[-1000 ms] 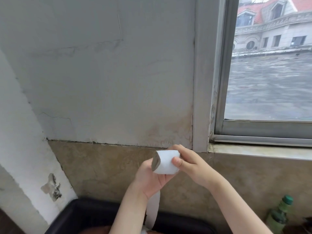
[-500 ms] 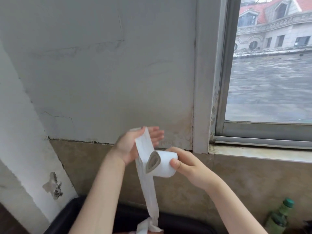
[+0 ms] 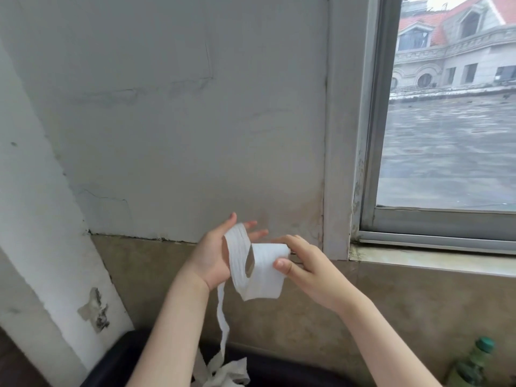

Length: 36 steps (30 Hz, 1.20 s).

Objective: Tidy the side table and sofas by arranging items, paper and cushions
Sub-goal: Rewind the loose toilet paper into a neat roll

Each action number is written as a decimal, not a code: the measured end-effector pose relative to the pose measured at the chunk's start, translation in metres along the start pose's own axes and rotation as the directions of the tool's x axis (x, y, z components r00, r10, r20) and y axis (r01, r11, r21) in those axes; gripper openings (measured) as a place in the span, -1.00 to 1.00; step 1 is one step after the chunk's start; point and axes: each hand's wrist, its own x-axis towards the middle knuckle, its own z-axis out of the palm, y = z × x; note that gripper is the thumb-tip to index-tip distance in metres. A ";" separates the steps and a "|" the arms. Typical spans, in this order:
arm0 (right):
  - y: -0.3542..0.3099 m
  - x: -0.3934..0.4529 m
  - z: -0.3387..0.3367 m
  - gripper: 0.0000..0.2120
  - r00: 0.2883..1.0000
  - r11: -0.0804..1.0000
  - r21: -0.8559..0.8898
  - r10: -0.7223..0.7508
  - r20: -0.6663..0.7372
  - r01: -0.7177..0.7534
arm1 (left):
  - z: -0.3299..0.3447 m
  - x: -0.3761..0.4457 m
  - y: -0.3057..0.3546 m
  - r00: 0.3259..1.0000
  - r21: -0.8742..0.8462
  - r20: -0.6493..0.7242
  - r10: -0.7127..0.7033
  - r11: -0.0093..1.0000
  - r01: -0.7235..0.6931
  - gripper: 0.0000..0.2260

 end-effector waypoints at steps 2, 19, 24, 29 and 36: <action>0.002 -0.001 0.002 -0.69 1.000 0.998 0.055 0.020 0.010 -0.021 | 0.001 -0.001 -0.006 1.000 -0.053 0.006 -0.014 0.999 0.014 -0.56; -0.005 0.004 -0.011 -0.72 1.000 0.982 0.185 -0.021 -0.020 0.024 | 0.013 -0.010 -0.019 0.981 0.032 0.136 -0.136 0.991 0.133 -0.44; -0.004 0.008 -0.004 -0.74 0.999 0.987 0.157 -0.044 0.014 0.042 | 0.011 -0.001 -0.035 0.994 -0.054 0.096 -0.048 0.997 0.054 -0.59; 0.009 0.004 0.001 -0.77 0.997 0.999 0.002 0.049 0.067 -0.049 | 0.008 0.009 -0.039 0.996 -0.015 0.083 -0.045 0.999 0.047 -0.51; -0.003 0.009 0.005 -0.72 0.986 0.958 -0.234 0.157 -0.057 -0.166 | 0.015 0.008 -0.045 0.993 -0.032 0.109 0.052 0.998 -0.049 -0.60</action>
